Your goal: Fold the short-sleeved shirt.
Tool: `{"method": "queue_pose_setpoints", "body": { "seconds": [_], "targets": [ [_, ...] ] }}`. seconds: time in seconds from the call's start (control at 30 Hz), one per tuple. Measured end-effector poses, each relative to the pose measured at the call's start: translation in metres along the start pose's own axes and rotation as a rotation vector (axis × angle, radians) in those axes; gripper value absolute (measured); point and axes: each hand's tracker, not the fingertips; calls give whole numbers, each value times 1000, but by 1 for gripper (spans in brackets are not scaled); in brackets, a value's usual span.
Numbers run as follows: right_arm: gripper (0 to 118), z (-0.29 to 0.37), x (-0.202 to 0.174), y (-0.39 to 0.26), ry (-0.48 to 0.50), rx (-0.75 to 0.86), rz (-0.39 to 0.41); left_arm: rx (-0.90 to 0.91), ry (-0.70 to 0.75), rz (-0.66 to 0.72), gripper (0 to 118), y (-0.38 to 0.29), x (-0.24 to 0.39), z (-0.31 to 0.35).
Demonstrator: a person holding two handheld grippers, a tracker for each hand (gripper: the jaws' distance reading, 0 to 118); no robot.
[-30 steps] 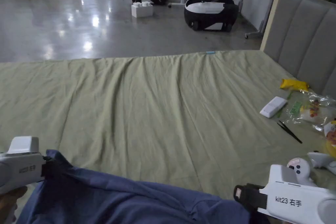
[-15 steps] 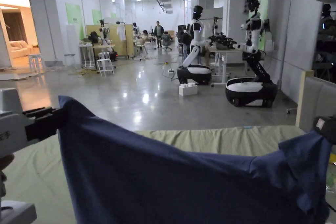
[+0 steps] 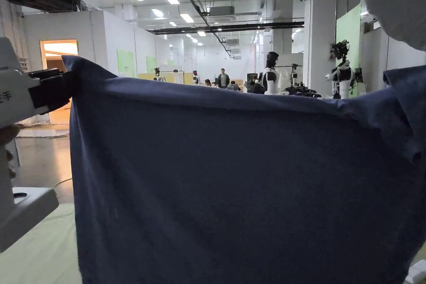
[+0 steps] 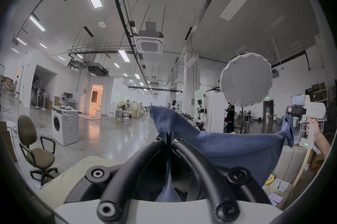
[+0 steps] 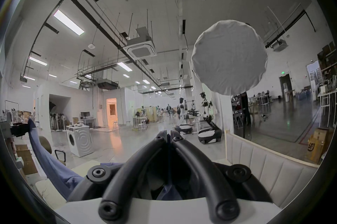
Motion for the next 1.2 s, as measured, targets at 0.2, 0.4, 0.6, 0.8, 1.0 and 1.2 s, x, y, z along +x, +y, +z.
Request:
{"method": "queue_pose_setpoints", "body": {
  "seconds": [0.2,0.4,0.6,0.8,1.0,1.2],
  "targets": [
    [2,-13,-6,6,-28,11,23,-8,-11,38,3,-7,-2,-14],
    [2,-29,-7,2,-49,6,62,-34,-16,58,3,-14,-6,-26],
    [2,-57,-2,-10,-73,-11,80,-40,1,38,3,-27,-2,-43],
    [2,-95,-9,-22,-95,11,121,-62,33,52,3,-46,0,-86],
    [2,-136,-14,-26,-126,28,144,-103,59,60,3,-71,0,-144],
    [2,-186,-14,-38,-162,10,184,-135,74,84,3,-97,3,-195]
  ]
}}
